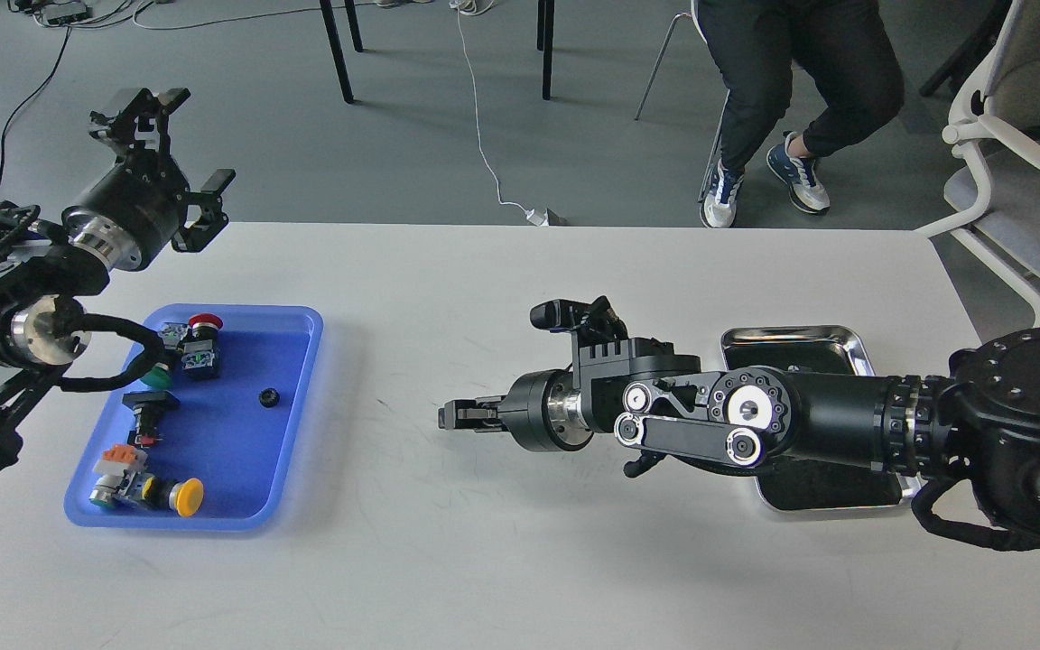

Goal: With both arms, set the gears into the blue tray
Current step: 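Carry the second gear with the right gripper to the table center and release, then retract the right arm back toward its side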

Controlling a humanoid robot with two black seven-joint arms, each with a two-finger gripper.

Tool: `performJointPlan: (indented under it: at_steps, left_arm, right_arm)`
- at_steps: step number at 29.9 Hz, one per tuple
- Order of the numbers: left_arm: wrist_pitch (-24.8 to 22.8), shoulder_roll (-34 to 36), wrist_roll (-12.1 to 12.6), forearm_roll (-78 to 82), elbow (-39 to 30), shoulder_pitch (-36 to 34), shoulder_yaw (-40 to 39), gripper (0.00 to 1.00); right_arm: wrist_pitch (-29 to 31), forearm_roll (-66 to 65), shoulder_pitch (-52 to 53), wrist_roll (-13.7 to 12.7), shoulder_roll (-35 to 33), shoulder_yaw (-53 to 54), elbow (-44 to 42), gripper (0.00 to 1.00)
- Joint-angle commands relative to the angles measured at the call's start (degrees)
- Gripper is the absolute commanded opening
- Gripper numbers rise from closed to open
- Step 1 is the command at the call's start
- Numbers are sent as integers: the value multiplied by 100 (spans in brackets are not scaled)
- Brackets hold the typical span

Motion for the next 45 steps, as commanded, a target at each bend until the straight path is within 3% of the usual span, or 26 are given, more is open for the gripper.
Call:
performJointPlan:
  at_steps: [1, 6, 18, 20, 25, 33, 38, 43, 45]
  left_arm:
    - [0, 14, 0, 0, -1, -9, -12, 98]
    - [0, 23, 0, -8, -18, -9, -20, 98]
    - [0, 15, 0, 0, -18, 0, -21, 98]
    - [0, 6, 0, 0, -18, 0, -12, 98]
    - [0, 14, 0, 0, -18, 0, 15, 98]
    - [0, 67, 0, 105, -27, 0, 41, 98]
    - [17, 339, 35, 333, -395, 0, 50, 98]
    - [17, 1006, 62, 1062, -1317, 88, 120, 98]
    - [17, 1261, 70, 1300, -1739, 88, 251, 98]
  right_arm:
    - [1, -2, -117, -1, 0, -1, 3, 15]
    - [-8, -2, -258, -10, 0, -1, -6, 34]
    - [-87, 16, -240, -10, 0, -1, -32, 43]
    - [-122, 33, -188, -10, 0, 16, -41, 51]
    - [-113, 42, -65, -1, 0, 533, -103, 89]
    - [-26, 542, 296, -10, 0, 1535, -112, 94]
    - [-25, 912, 200, -1, -1385, 2326, 142, 94]
    - [36, 1491, -292, -1, -3257, 3248, 486, 94]
    - [185, 1685, -538, 25, -3681, 3618, 451, 94]
